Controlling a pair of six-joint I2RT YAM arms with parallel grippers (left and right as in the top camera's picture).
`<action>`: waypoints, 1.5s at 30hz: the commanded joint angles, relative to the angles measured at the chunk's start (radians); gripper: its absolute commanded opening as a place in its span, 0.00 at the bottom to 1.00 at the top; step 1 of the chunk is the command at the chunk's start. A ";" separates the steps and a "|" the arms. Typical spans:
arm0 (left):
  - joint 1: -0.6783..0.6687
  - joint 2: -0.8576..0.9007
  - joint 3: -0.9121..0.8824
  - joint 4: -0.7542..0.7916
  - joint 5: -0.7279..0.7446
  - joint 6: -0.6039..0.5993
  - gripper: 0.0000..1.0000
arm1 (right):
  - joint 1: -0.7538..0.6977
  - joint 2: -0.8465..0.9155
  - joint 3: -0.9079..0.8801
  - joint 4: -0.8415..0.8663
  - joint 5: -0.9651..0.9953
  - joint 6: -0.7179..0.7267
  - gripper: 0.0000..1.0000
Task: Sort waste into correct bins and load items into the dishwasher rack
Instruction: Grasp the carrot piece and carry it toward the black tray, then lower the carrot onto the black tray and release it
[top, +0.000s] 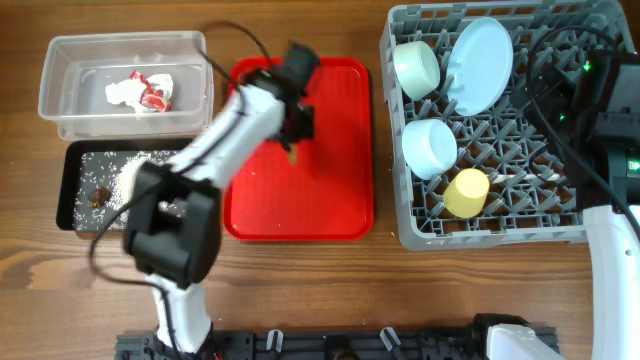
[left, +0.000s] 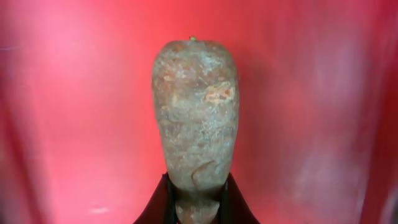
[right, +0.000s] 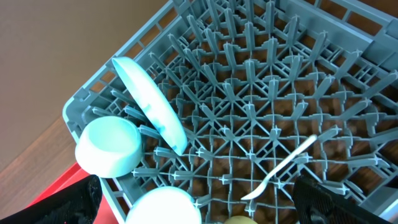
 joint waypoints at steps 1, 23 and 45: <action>0.168 -0.169 0.123 -0.101 -0.119 -0.179 0.04 | 0.002 0.008 0.008 0.000 -0.009 -0.018 1.00; 0.779 -0.185 -0.440 0.039 -0.138 -0.961 0.04 | 0.002 0.008 0.008 0.012 -0.035 -0.018 1.00; 0.779 -0.262 -0.138 -0.199 -0.131 -0.658 0.99 | 0.002 0.008 0.008 0.006 -0.035 -0.018 1.00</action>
